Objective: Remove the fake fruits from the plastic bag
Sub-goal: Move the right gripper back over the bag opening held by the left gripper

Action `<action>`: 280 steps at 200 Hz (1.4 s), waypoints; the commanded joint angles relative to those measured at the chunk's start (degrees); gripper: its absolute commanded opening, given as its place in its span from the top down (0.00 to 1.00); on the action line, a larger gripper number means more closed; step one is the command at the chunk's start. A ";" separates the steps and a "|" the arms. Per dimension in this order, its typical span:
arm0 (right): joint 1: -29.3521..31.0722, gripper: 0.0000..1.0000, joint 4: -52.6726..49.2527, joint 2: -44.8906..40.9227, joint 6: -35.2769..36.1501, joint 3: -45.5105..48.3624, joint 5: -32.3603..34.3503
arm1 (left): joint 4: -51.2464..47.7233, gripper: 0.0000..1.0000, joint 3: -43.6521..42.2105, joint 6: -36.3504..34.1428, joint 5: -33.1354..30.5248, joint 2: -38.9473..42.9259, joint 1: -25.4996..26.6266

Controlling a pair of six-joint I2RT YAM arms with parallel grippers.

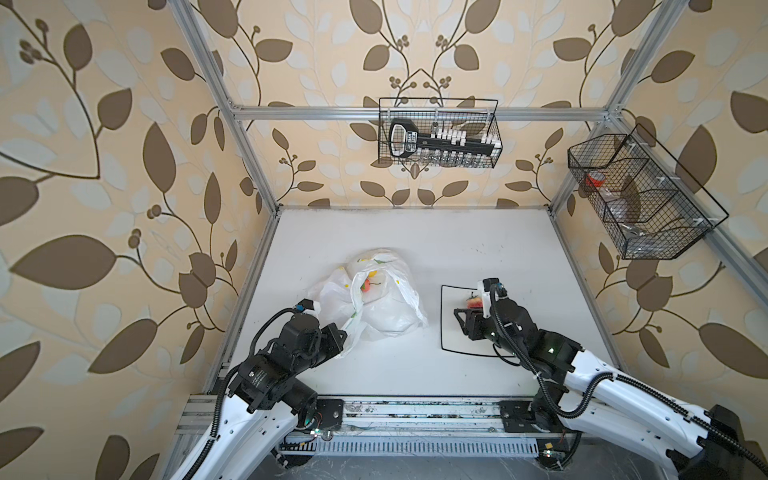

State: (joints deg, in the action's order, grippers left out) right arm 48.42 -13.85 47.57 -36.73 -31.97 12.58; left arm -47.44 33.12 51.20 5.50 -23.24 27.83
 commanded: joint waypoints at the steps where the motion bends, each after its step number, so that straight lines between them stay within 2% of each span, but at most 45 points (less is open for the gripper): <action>1: 7.20 0.51 6.64 1.77 5.57 -4.41 -1.46 | 0.02 1.00 -0.17 0.22 -0.17 0.35 0.55; 28: 19.77 0.56 14.43 6.77 14.84 -8.29 3.50 | -0.37 1.00 0.11 0.13 -0.47 0.38 0.51; 45: 22.21 0.58 15.95 13.47 16.81 -11.93 3.79 | -0.46 1.00 0.18 0.18 -0.49 0.41 0.55; 64: 22.22 0.61 18.01 20.96 17.18 -15.32 3.90 | -0.56 1.00 0.10 0.21 -0.62 0.44 0.55; 88: 22.24 0.65 18.62 30.83 18.62 -20.68 8.39 | -1.05 1.00 0.49 0.11 -0.75 0.55 0.55; 125: 21.48 0.68 17.89 44.40 26.84 -28.13 14.93 | -2.02 1.00 1.29 -0.14 -1.31 0.73 0.55; 148: 20.32 0.72 17.82 50.20 32.25 -30.90 18.75 | -2.82 1.00 1.84 -0.22 -1.54 0.94 0.55; 200: 16.71 0.74 15.43 59.27 35.53 -33.94 18.03 | -4.41 1.00 2.36 0.22 -2.84 3.06 0.55; 236: 15.94 0.74 12.13 63.35 35.11 -36.84 17.34 | -4.95 1.00 3.79 0.12 -2.80 3.11 0.55; 262: 14.39 0.74 8.87 65.30 31.04 -40.21 15.10 | -3.48 1.00 4.01 0.12 -1.68 3.95 0.55; 280: 12.96 0.71 6.20 66.57 25.27 -43.38 12.94 | -4.51 1.00 4.69 -0.40 -2.08 4.69 0.55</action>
State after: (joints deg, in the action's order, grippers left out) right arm 63.20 -3.60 112.18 -4.82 -70.76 28.23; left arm -51.70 34.94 51.20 4.05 -19.73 27.83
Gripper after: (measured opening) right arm 0.276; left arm 0.048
